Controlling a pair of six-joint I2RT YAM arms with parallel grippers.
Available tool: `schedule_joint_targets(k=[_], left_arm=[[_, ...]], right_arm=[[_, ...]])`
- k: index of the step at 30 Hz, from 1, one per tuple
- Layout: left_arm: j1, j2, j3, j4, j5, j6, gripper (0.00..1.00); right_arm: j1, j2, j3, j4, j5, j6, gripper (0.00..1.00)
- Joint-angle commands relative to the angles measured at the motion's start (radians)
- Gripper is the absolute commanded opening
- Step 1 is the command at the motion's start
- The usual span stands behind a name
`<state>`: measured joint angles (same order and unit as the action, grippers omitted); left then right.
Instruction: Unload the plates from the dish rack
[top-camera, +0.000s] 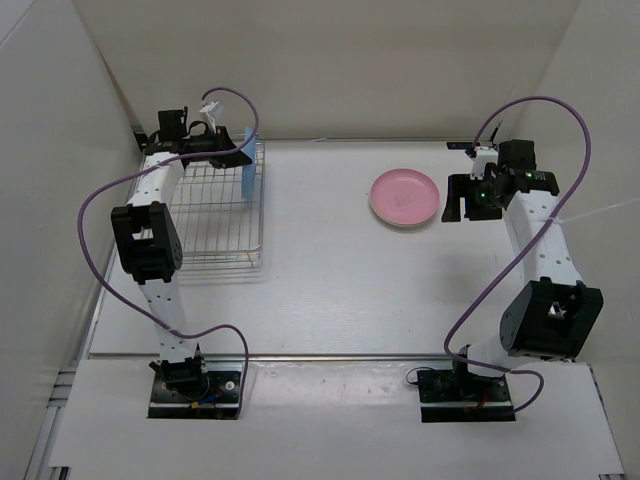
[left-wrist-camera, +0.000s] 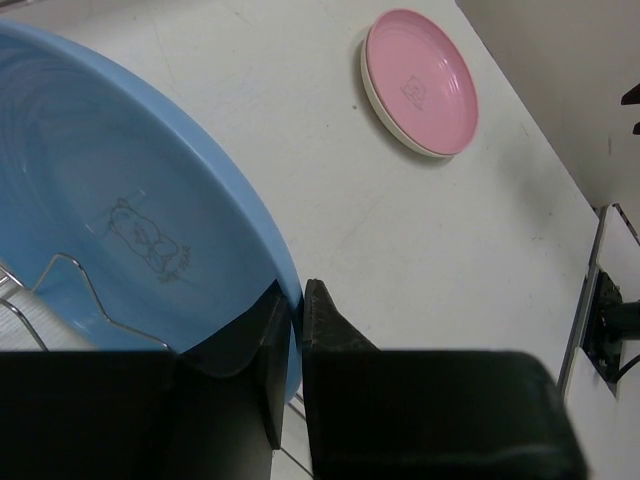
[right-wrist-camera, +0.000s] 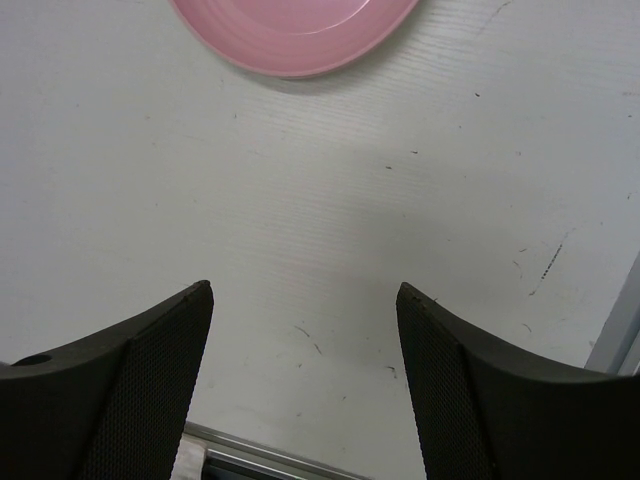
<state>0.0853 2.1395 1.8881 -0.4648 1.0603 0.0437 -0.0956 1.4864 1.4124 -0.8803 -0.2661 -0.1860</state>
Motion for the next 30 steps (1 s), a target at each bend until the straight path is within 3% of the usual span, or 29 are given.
schedule_joint_targets(k=[1,9,13,19,21,22,24,25,27,28,29,30], left_arm=[[0.002,-0.039,0.042,-0.007,-0.010,0.022,0.11],[0.002,-0.147,0.055,-0.124,0.003,0.077,0.11],[0.002,-0.303,0.083,-0.237,0.003,0.181,0.11],[0.002,-0.481,0.155,-0.346,0.036,0.225,0.11],[-0.033,-0.565,0.166,-0.385,-0.009,0.310,0.11],[-0.059,-0.594,0.154,-0.465,-0.052,0.371,0.11],[-0.201,-0.691,0.038,-0.511,-0.282,0.571,0.11],[-0.258,-0.714,-0.013,-0.535,-0.477,0.637,0.11],[-0.422,-0.740,-0.182,-0.615,-0.682,0.783,0.11],[-0.482,-0.754,-0.261,-0.615,-0.909,0.814,0.11],[-0.540,-0.801,-0.347,-0.604,-1.013,0.864,0.11],[-0.662,-0.834,-0.532,-0.563,-1.113,0.899,0.11]], right_arm=[[0.004,-0.029,-0.003,0.023,-0.022,0.010,0.78],[0.004,-0.029,-0.003,0.023,-0.022,0.019,0.78],[0.004,-0.019,0.009,0.023,-0.032,0.019,0.78],[0.013,0.002,0.039,0.023,-0.053,0.030,0.78],[0.013,0.002,0.052,0.014,-0.053,0.030,0.78],[0.013,0.002,0.074,-0.002,-0.064,0.030,0.78],[0.013,0.002,0.105,-0.034,-0.082,0.030,0.78],[0.013,0.002,0.149,-0.051,-0.129,-0.004,0.78],[0.043,0.015,0.212,-0.153,-0.183,-0.055,0.78],[0.059,0.024,0.245,-0.195,-0.202,-0.084,0.78],[0.074,0.025,0.297,-0.232,-0.211,-0.134,0.78],[0.111,0.025,0.312,-0.265,-0.211,-0.150,0.78]])
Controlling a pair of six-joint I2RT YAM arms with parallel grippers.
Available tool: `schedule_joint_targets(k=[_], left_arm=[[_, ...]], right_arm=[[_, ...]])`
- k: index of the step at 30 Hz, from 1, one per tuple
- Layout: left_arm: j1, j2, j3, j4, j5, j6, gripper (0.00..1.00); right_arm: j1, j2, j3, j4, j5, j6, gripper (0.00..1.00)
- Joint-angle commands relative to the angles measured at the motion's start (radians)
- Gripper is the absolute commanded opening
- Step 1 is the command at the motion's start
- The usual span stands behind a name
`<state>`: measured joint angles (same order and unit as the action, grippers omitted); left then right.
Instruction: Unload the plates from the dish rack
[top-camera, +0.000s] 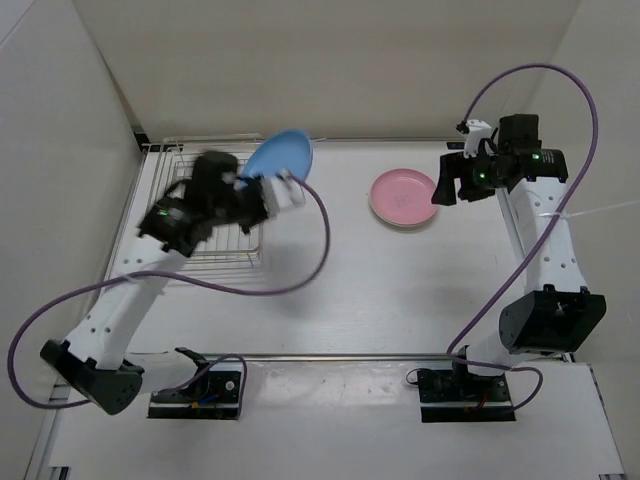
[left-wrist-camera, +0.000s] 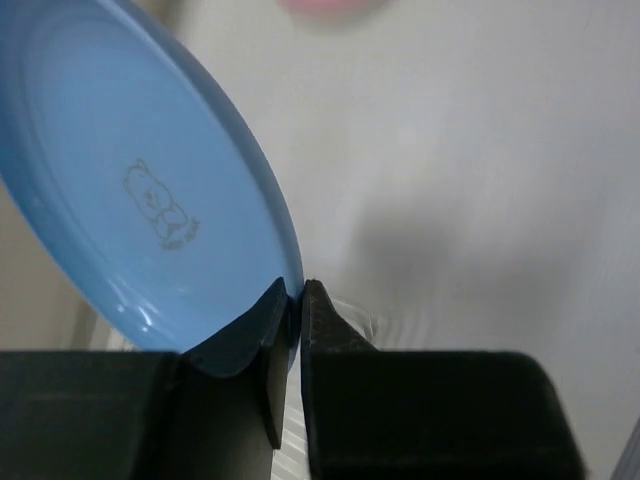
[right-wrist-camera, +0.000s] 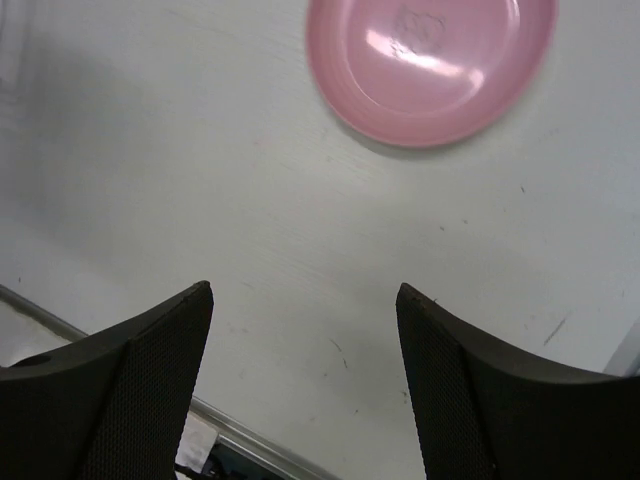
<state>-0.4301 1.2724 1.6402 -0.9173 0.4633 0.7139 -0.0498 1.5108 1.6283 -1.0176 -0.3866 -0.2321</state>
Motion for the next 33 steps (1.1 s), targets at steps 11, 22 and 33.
schedule_joint_targets(k=[11,22,33], left_arm=[[-0.743,-0.029,-0.522,0.012,-1.132,0.475,0.11],[-0.875,0.090,-0.424,0.165,-1.175,0.599,0.11],[-0.957,0.153,-0.301,0.158,-1.155,0.558,0.11]], right_arm=[[0.226,-0.052,0.133,-0.101,-0.042,-0.085,0.78],[0.291,-0.084,0.084,-0.032,-0.018,-0.052,0.78],[0.369,-0.038,0.154,-0.022,-0.054,-0.076,0.78]])
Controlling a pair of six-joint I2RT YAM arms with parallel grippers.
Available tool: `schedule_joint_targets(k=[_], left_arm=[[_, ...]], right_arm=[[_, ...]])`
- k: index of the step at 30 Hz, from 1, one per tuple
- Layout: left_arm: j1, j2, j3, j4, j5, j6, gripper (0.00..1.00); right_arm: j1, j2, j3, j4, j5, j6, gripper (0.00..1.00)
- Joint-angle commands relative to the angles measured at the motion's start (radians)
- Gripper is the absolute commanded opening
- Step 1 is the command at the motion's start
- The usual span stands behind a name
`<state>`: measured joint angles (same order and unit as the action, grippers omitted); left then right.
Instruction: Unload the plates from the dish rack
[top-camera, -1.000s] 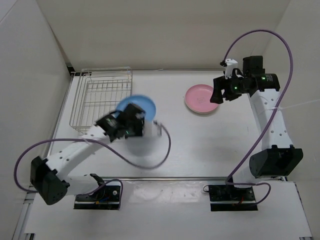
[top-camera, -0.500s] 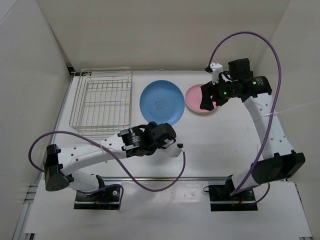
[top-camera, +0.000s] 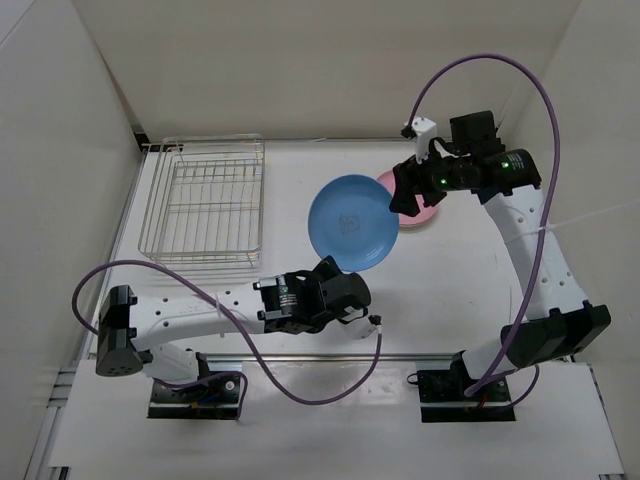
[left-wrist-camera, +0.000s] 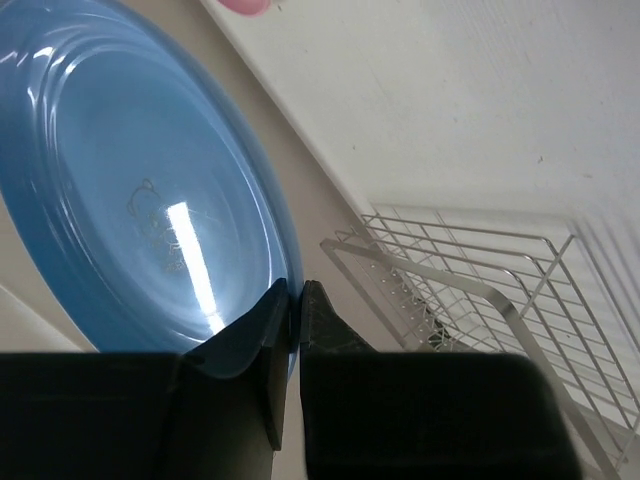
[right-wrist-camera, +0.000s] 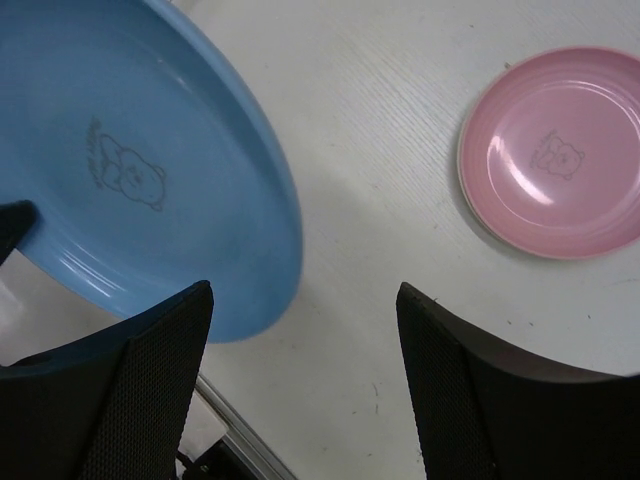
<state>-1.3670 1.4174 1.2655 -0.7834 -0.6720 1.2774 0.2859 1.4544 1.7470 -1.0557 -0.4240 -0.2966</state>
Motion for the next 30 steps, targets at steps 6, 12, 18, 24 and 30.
schedule_joint_targets(k=[6,12,18,24,30], left_arm=[[-0.038,0.041,0.133,0.013,-0.011,-0.030,0.11],[-0.049,0.051,0.153,-0.025,-0.011,-0.078,0.11],[-0.040,0.051,0.140,-0.011,-0.011,-0.078,0.11],[0.040,0.051,0.140,0.110,-0.061,-0.052,0.87],[0.245,0.069,0.472,0.106,-0.009,-0.171,1.00]], right_arm=[[0.055,0.027,-0.016,0.052,0.014,-0.012,0.74],[0.055,0.027,-0.038,0.076,0.079,0.007,0.19],[0.055,0.017,-0.059,0.094,0.111,0.025,0.00],[0.055,0.008,-0.112,0.160,0.219,0.062,0.00],[-0.071,0.096,-0.122,0.302,0.315,0.189,0.00]])
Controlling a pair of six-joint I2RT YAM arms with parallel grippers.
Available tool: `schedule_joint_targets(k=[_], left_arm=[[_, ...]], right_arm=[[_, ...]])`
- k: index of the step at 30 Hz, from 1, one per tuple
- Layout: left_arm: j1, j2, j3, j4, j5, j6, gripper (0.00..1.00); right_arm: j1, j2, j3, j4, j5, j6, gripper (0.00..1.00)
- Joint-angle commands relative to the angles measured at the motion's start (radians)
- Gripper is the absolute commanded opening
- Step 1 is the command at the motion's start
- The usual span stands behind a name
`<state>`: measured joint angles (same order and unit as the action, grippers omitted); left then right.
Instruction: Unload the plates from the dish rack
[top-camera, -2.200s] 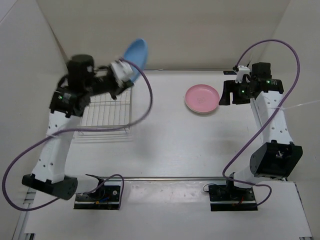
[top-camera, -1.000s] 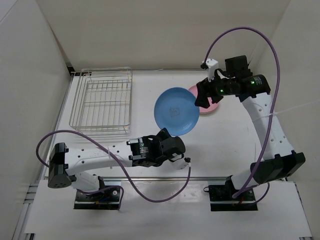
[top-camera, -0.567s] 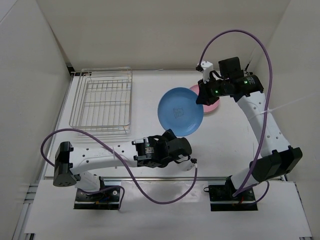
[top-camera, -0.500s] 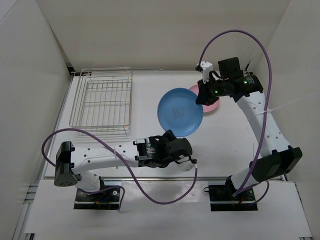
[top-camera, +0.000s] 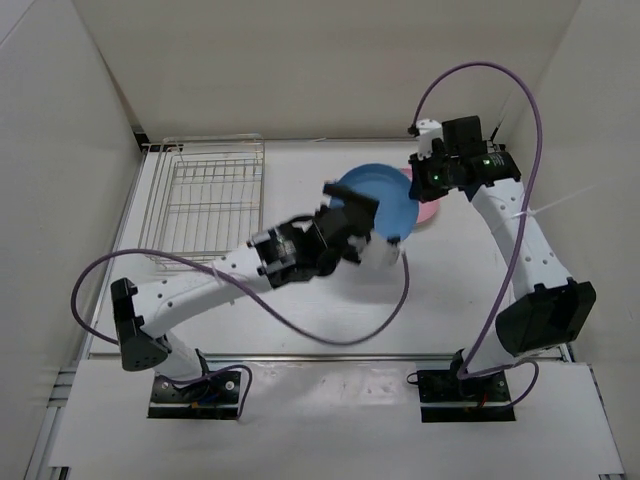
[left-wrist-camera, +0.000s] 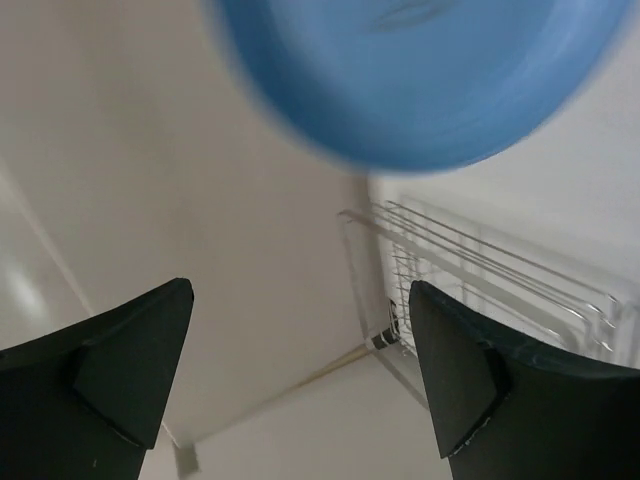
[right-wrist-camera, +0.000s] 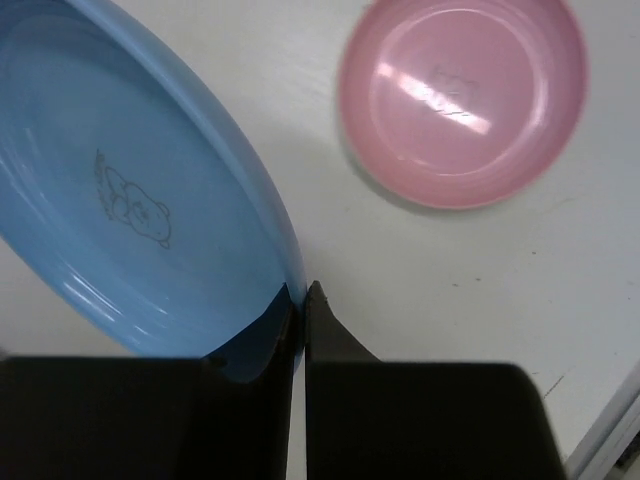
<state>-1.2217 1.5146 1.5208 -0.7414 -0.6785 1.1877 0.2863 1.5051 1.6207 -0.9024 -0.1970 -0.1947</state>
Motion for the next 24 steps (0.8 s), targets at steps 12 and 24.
schedule_joint_targets(k=[12,24], left_arm=[[0.991,-0.128,0.412,-0.217,0.465,-0.736,1.00],[1.338,-0.301,0.104,-0.182,1.103,-1.099,1.00]], right_arm=[[-0.292,0.400,0.163,0.296,-0.007,0.273,0.00],[-0.323,0.584,0.274,0.306,-0.047,0.264,0.00]])
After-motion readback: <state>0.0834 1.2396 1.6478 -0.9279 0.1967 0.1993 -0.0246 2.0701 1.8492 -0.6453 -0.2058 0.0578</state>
